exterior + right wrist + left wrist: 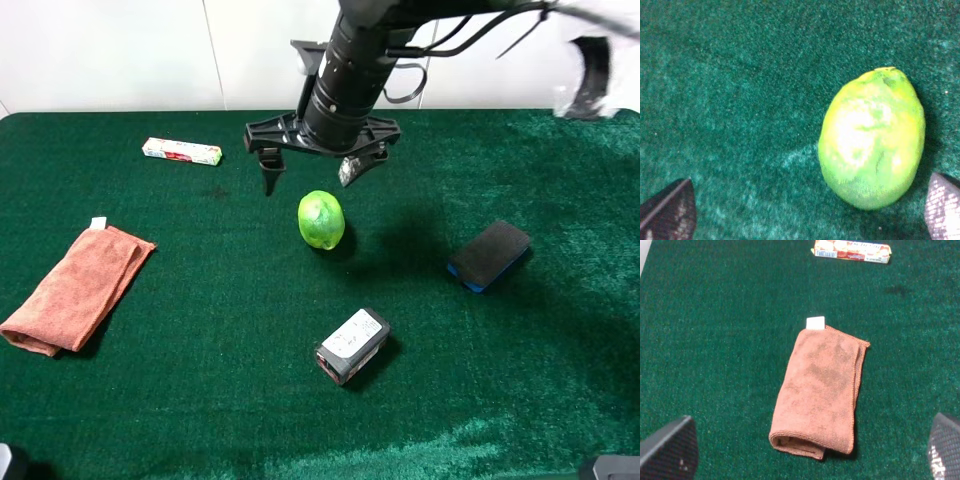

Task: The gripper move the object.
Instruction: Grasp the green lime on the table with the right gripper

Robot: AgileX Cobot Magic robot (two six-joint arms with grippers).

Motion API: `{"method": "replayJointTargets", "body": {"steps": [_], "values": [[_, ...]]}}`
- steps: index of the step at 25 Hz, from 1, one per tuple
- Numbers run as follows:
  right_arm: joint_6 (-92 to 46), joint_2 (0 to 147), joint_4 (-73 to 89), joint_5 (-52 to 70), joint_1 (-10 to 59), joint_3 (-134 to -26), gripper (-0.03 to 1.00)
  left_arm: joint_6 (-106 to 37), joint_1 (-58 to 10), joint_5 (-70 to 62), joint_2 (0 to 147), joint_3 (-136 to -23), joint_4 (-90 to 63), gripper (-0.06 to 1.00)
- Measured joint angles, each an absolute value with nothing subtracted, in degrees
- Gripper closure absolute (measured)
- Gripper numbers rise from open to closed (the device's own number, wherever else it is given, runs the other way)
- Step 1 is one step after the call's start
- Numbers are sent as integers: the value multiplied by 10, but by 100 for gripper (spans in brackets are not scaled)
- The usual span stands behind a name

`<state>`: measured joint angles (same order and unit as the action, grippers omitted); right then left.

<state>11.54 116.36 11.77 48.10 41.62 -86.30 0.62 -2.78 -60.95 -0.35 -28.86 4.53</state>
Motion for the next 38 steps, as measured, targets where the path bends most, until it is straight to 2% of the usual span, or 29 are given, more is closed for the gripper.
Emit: {"method": "replayJointTargets", "body": {"steps": [19, 31, 33, 38], "values": [[148, 1277, 96, 495, 416, -902, 27, 6, -28, -610, -4, -289, 45, 2], [161, 1291, 56, 495, 416, -902, 27, 6, -28, -610, -4, -289, 45, 2], [162, 1291, 48, 495, 416, -902, 30, 6, -28, -610, -4, -289, 45, 2], [162, 1291, 33, 495, 416, -902, 50, 6, -28, -610, -4, -289, 45, 2]]}}
